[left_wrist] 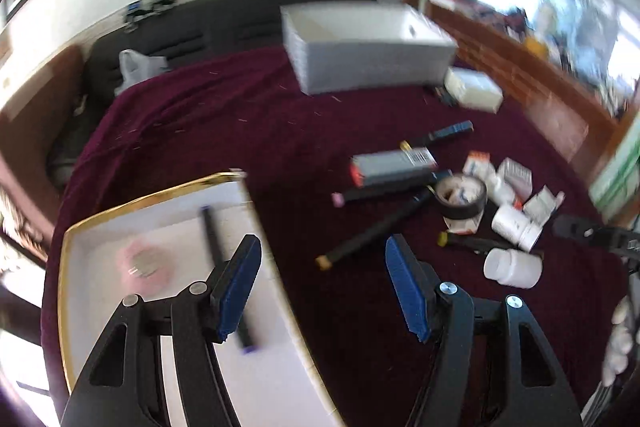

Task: Organize objects
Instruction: 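Grasp a yellow-capped black marker with the left gripper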

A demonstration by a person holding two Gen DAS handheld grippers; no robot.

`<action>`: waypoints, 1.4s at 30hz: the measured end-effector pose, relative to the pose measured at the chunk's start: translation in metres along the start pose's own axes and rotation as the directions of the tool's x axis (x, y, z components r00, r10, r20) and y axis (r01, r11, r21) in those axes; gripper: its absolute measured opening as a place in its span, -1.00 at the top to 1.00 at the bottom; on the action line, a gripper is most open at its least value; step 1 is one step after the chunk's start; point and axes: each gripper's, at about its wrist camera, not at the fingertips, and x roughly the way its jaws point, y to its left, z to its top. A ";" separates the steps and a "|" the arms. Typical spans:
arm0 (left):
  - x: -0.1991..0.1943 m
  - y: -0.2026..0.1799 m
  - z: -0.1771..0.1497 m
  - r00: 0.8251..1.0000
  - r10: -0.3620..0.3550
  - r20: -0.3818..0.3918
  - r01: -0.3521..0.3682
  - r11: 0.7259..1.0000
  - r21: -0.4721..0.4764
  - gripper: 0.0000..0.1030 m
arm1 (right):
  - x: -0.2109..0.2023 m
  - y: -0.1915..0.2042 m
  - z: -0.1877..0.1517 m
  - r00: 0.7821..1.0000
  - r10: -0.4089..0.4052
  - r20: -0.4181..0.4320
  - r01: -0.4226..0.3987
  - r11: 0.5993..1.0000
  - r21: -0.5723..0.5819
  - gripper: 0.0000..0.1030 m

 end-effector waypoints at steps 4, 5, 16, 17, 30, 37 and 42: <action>0.053 -0.038 0.012 0.991 0.049 -0.124 -0.039 0.996 0.082 -0.14 | -0.012 -0.014 0.001 1.000 0.012 0.025 -0.012 1.000 0.018 -0.14; 0.066 -0.045 0.015 0.987 0.075 -0.139 -0.059 0.992 0.113 -0.14 | -0.016 -0.019 0.002 0.999 0.014 0.033 -0.015 1.000 0.023 -0.15; 0.108 -0.050 0.021 0.962 0.021 -0.271 -0.008 0.999 0.050 0.42 | -0.021 -0.056 0.007 0.997 0.061 0.046 -0.065 0.994 0.093 -0.16; 0.104 -0.054 0.017 0.960 0.001 -0.279 0.016 0.998 0.058 0.58 | -0.020 -0.057 0.007 0.997 0.066 0.042 -0.070 0.993 0.096 -0.16; 0.088 -0.084 0.004 0.975 0.013 -0.222 -0.003 0.999 0.047 0.47 | -0.008 -0.047 0.000 0.995 0.101 0.005 -0.101 0.993 0.068 -0.16; 0.069 -0.077 -0.013 0.980 -0.065 -0.189 0.065 0.998 -0.005 0.78 | -0.008 -0.029 -0.001 0.995 0.097 -0.018 -0.097 0.995 0.010 -0.24; 0.035 -0.065 -0.024 0.980 -0.153 -0.131 0.142 0.986 -0.085 0.78 | -0.001 -0.018 0.000 0.994 0.100 -0.035 -0.100 0.995 -0.001 -0.24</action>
